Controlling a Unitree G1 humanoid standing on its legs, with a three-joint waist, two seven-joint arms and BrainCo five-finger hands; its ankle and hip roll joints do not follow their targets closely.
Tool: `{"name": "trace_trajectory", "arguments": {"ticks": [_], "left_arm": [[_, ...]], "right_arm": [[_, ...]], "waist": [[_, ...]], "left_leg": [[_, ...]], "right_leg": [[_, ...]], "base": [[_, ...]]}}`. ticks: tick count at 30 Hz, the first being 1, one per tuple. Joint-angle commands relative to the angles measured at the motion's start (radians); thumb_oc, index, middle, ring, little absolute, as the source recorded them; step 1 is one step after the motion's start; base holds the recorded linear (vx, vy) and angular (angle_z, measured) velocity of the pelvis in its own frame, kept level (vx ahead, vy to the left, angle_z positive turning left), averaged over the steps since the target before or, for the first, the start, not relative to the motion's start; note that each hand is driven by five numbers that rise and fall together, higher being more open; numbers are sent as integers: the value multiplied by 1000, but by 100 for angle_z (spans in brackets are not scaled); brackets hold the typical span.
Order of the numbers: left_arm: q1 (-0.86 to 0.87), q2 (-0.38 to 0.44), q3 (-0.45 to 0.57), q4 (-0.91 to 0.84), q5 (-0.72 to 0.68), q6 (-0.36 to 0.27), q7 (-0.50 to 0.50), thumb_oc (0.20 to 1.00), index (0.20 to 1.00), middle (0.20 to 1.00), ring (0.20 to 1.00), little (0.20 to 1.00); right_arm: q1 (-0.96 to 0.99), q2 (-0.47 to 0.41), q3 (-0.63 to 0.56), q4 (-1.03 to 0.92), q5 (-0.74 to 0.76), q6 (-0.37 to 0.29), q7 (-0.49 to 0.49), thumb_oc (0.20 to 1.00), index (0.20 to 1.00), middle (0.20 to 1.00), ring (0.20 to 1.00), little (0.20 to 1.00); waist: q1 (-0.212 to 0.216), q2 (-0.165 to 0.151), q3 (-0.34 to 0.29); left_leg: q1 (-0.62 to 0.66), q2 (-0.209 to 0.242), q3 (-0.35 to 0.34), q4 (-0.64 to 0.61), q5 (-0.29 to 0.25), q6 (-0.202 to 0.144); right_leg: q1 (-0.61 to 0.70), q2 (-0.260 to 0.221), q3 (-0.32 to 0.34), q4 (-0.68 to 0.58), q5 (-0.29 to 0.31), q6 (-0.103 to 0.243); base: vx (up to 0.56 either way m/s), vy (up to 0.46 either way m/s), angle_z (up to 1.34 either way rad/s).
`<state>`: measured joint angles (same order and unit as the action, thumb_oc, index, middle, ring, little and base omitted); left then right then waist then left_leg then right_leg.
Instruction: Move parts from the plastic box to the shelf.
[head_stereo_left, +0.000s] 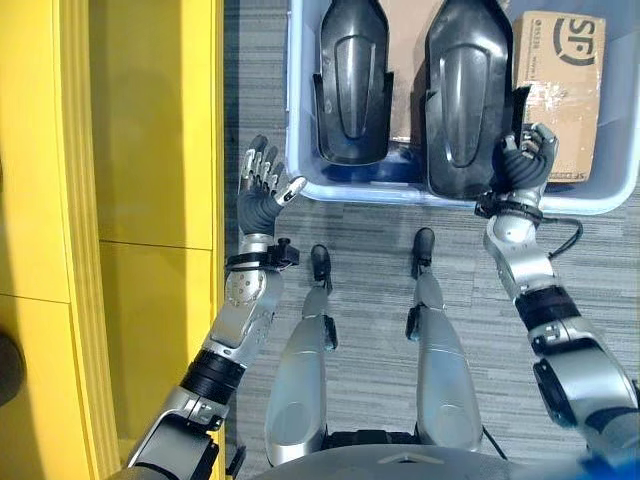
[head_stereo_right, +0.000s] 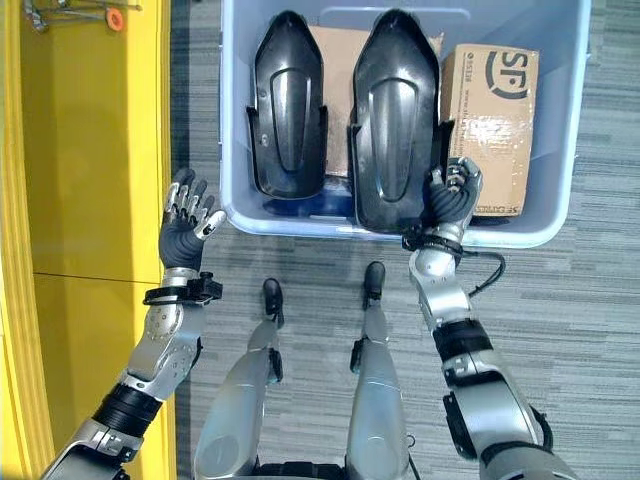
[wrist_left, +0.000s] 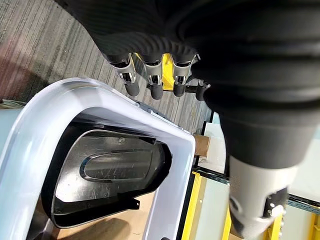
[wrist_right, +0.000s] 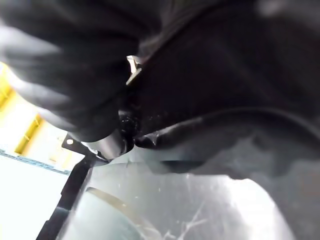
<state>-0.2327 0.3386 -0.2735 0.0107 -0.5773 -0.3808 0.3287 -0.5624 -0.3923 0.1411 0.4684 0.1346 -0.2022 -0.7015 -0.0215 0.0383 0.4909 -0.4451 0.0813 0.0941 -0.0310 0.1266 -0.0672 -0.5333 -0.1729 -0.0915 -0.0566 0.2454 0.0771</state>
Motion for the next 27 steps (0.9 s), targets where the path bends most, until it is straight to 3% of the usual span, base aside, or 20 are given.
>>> {"name": "trace_trajectory", "arguments": {"ticks": [1, 16, 27], "left_arm": [[54, 40, 25, -81, 21, -45, -11, 1000, 1000, 1000, 1000, 1000], [167, 39, 77, -79, -13, -29, -76, 1000, 1000, 1000, 1000, 1000], [316, 22, 178, -43, -44, 12, -189, 1000, 1000, 1000, 1000, 1000]], "right_arm": [[7, 20, -31, -59, 22, -103, 8, 200, 200, 200, 200, 200], [226, 38, -42, -312, 55, -146, 136, 200, 200, 200, 200, 200], [421, 5, -13, -459, 188, -142, 387, 200, 200, 200, 200, 200]], "waist": [[13, -6, -62], [2, -23, -133], [1, -29, -269]], "left_leg": [[40, 58, -30, 13, -48, -41], [155, 87, -34, -12, -40, -49], [343, 154, -30, -45, -28, -73]], "right_leg": [[94, -66, 6, 145, -149, 96], [181, -57, 8, 156, -178, 92], [370, -5, -10, 122, -227, 79]], "base": [[0, 0, 0], [10, -12, -2], [43, -71, -2]]}}
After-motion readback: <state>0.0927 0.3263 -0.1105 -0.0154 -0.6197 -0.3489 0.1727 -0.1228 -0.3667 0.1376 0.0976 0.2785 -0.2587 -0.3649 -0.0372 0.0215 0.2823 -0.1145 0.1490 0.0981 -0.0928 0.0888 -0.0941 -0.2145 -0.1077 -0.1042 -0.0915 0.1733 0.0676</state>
